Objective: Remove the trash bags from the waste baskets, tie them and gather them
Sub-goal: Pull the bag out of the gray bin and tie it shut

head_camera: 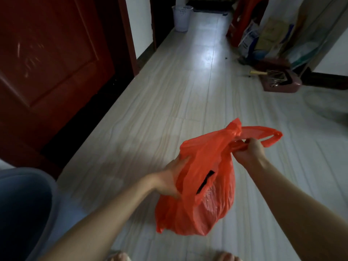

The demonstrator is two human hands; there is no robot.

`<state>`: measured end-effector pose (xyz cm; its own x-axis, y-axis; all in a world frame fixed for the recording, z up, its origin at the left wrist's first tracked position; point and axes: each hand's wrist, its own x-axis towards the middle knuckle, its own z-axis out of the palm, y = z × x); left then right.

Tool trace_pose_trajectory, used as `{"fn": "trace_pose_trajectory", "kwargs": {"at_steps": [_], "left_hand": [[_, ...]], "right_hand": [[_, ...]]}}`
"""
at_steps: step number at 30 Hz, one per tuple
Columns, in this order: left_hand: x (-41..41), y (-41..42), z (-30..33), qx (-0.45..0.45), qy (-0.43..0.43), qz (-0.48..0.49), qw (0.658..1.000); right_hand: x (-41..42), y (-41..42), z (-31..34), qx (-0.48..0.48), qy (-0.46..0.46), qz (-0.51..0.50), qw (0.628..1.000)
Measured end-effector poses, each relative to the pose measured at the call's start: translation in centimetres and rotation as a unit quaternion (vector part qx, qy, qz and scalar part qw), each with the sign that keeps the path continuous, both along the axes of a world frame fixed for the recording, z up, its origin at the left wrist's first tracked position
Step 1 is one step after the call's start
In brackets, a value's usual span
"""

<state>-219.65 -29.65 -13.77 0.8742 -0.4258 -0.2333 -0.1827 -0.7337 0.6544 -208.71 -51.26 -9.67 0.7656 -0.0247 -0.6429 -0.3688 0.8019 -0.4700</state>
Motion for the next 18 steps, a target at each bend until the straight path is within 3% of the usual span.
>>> {"fn": "trace_pose_trajectory", "kwargs": {"at_steps": [2,4,7,9,13,15,16,18], "left_hand": [[-0.6,-0.5,-0.2,0.095,0.028,-0.015,0.995],[-1.8,-1.2,-0.1,0.117,-0.011,-0.005,0.993],[-3.3,-3.2,-0.5,0.069,-0.117,0.039,0.99],[-2.9,-4.7,-1.1,0.053,-0.161,0.07,0.983],[-0.2,-6.5,-1.5,-0.062,-0.139,0.221,0.963],[0.7,-6.9,-1.8,-0.11,-0.125,0.258,0.952],[1.0,-6.8,-2.0,-0.139,-0.104,0.309,0.935],[1.8,-6.0,-2.2,-0.245,-0.019,0.454,0.857]], "right_hand": [[0.2,-0.3,-0.1,0.012,0.009,-0.001,1.0],[0.1,-0.6,0.2,0.036,0.0,0.001,0.999],[-0.2,-1.1,0.6,0.069,-0.028,0.012,0.997],[-0.3,-1.6,0.2,0.024,-0.041,0.022,0.999],[-0.2,-2.7,-0.6,0.033,-0.015,0.025,0.999],[-0.1,-3.1,-0.7,-0.008,-0.021,0.049,0.999],[-0.1,-3.3,-1.0,-0.055,-0.025,0.061,0.996],[-0.2,-3.6,-1.4,-0.179,-0.033,0.066,0.981]]}}
